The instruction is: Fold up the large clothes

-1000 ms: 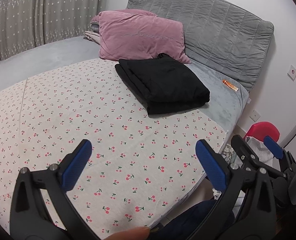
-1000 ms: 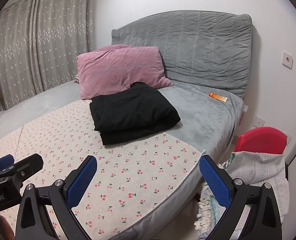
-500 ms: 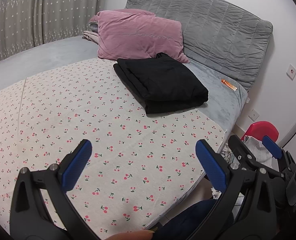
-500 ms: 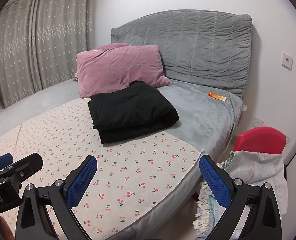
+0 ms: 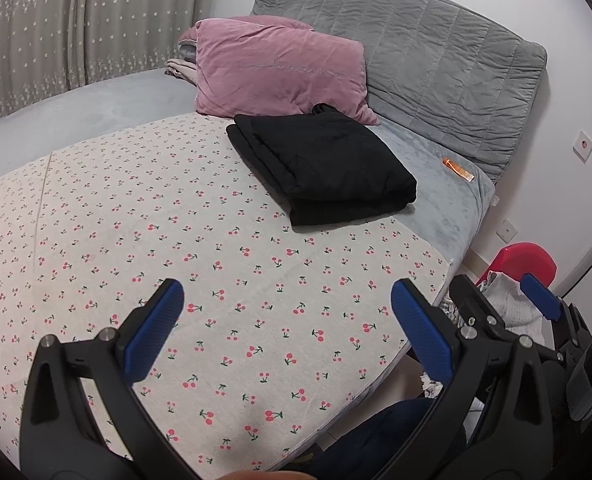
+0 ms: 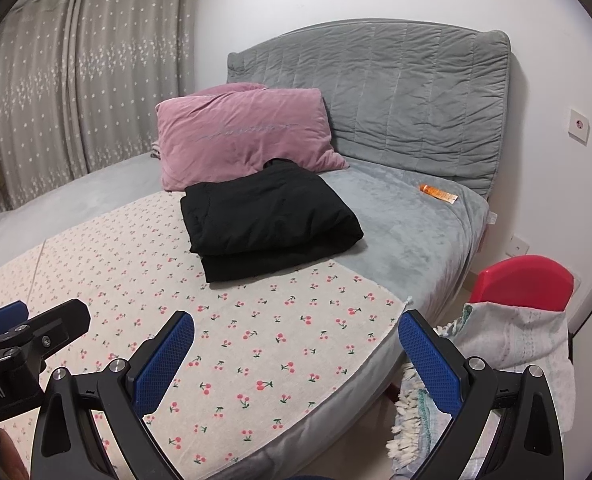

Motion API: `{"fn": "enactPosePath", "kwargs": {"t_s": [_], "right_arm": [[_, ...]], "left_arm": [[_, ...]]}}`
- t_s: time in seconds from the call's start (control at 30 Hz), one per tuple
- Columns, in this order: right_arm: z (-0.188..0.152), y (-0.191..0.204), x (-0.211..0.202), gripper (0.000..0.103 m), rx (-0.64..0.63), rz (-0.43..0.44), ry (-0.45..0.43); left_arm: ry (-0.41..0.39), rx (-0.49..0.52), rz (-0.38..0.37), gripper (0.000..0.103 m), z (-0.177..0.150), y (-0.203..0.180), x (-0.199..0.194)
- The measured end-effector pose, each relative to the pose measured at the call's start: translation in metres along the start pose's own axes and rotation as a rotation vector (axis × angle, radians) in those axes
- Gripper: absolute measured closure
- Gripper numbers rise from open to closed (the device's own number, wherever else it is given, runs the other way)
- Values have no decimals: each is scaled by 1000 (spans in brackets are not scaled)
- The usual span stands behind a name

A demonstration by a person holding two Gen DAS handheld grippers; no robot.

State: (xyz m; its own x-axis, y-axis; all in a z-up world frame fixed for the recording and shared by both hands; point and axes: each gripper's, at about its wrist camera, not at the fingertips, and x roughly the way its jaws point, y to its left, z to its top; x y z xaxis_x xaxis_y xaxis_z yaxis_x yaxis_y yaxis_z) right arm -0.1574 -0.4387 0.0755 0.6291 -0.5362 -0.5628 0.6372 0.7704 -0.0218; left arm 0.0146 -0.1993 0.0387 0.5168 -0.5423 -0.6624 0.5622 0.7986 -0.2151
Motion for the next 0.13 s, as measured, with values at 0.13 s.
{"fn": "enactPosePath", "kwargs": {"t_s": [0.13], "right_arm": [[0, 0, 0, 0, 0, 0, 0]], "left_arm": [[3, -2, -3, 0, 0, 0, 1]]}}
